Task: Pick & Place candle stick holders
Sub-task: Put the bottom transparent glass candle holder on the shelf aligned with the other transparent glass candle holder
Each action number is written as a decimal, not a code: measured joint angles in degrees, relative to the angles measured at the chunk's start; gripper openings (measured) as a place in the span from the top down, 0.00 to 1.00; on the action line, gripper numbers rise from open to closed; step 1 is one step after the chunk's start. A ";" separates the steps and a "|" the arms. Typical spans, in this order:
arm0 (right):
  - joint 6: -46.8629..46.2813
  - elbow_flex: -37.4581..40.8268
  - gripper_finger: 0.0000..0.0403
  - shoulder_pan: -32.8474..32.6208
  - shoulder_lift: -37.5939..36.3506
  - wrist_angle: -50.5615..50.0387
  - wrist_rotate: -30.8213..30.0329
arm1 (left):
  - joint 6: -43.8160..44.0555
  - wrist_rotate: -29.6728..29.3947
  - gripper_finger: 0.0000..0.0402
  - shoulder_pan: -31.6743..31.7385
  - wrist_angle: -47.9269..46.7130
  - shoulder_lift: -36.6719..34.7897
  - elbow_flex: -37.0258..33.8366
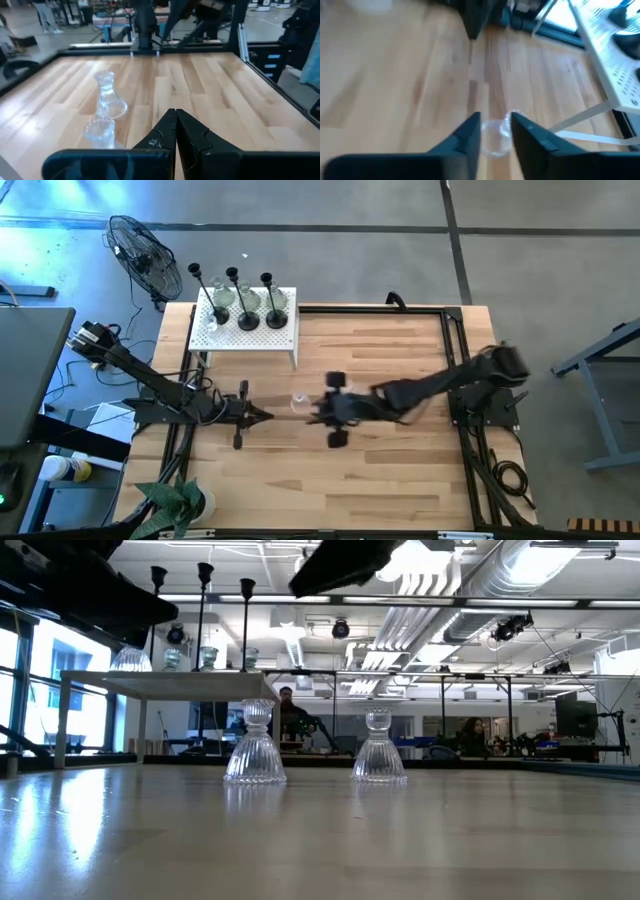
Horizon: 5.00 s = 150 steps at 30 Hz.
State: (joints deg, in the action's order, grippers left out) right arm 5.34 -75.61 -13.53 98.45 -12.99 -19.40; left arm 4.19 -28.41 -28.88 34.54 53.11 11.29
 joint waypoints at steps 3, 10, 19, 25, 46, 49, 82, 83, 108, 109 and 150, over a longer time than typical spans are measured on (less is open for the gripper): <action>-3.04 12.37 0.91 -3.02 -7.06 11.14 -2.97 | 0.92 -0.74 1.00 0.00 -0.26 0.01 0.00; -6.30 32.95 0.94 -9.27 -20.03 29.82 -11.88 | 3.67 -4.10 0.99 0.00 -3.71 0.18 0.01; -6.55 43.38 0.99 -13.02 -29.82 38.34 -16.39 | 20.30 -9.25 0.71 0.00 -5.07 15.57 0.46; -6.13 43.84 0.99 -14.00 -30.44 38.99 -17.58 | 16.81 -13.57 0.48 0.27 4.66 27.24 5.22; -4.64 43.82 1.00 -14.29 -30.38 39.90 -16.63 | 17.82 0.13 0.31 16.70 12.49 33.47 8.81; -3.83 43.82 1.00 -14.29 -30.38 40.34 -16.63 | 14.85 -0.37 0.31 16.61 12.80 33.47 9.16; -2.49 43.80 1.00 -14.29 -30.38 41.16 -16.15 | 8.06 5.12 0.59 21.38 11.17 37.74 14.67; -2.49 43.80 1.00 -14.29 -30.36 41.16 -16.15 | 8.04 5.12 0.59 21.36 11.07 36.79 14.67; -2.34 43.80 1.00 -14.29 -30.36 41.16 -16.01 | 6.09 -18.43 0.58 15.76 -48.49 -11.07 27.83; -2.34 43.80 1.00 -14.29 -30.36 41.16 -16.01 | 6.09 -18.72 0.58 16.60 -49.41 -11.07 28.50; -2.31 43.80 1.00 -14.27 -30.37 41.14 -15.95 | 12.59 -5.73 0.58 50.26 -57.18 -8.27 28.87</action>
State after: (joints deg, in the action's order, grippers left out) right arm 3.03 -31.81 -27.80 68.08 28.15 -35.35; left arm 16.78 -34.14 21.38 -22.64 44.84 40.16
